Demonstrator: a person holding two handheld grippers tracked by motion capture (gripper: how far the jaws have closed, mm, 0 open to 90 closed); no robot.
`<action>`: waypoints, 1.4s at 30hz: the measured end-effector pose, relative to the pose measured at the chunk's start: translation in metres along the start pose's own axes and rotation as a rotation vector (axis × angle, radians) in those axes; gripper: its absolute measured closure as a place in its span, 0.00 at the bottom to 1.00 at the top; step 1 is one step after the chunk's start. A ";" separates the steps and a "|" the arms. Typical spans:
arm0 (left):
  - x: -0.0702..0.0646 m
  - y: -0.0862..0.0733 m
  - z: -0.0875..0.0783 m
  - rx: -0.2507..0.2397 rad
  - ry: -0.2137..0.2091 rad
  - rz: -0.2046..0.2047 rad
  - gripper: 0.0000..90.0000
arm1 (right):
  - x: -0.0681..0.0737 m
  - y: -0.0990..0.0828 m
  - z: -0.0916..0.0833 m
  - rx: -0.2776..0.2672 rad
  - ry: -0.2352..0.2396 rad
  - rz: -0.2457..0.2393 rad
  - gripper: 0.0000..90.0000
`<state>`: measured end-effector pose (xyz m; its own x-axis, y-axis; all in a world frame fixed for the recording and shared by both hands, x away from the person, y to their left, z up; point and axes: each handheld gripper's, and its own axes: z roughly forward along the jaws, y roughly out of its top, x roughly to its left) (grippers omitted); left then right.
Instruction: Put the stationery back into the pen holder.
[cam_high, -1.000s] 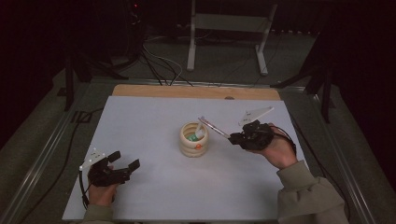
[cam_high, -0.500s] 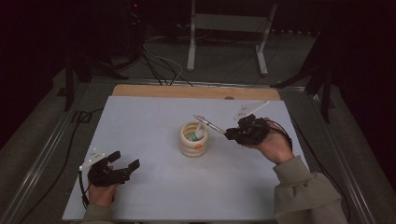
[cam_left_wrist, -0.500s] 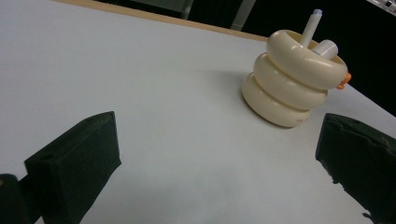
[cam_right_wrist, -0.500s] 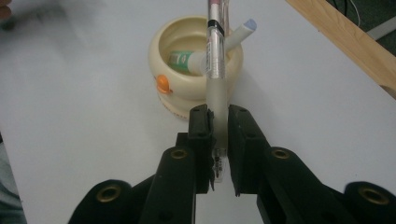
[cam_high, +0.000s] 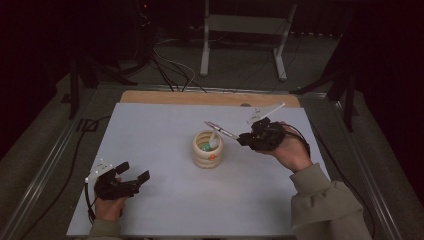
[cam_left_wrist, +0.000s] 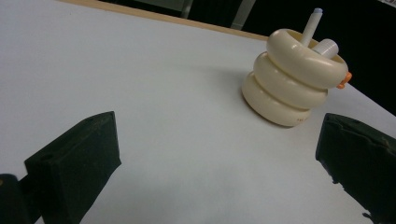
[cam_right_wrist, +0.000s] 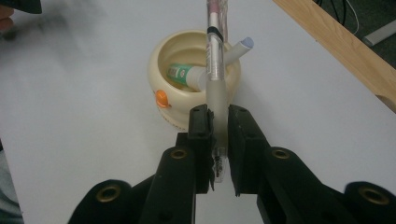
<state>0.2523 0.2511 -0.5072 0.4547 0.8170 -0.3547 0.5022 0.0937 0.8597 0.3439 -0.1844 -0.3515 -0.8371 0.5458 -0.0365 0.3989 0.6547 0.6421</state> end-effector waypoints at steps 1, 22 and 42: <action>0.000 0.000 0.000 0.000 0.000 0.000 0.00 | 0.000 0.000 0.000 0.002 0.000 0.002 0.90; 0.000 0.000 0.000 -0.001 0.003 -0.003 0.00 | -0.003 0.013 0.006 0.009 0.013 0.002 0.90; 0.001 0.000 0.000 -0.002 0.003 -0.004 0.00 | -0.003 0.031 0.011 0.014 0.020 -0.006 0.89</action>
<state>0.2522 0.2518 -0.5074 0.4501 0.8184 -0.3572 0.5028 0.0983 0.8588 0.3626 -0.1599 -0.3400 -0.8466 0.5316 -0.0244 0.3994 0.6650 0.6311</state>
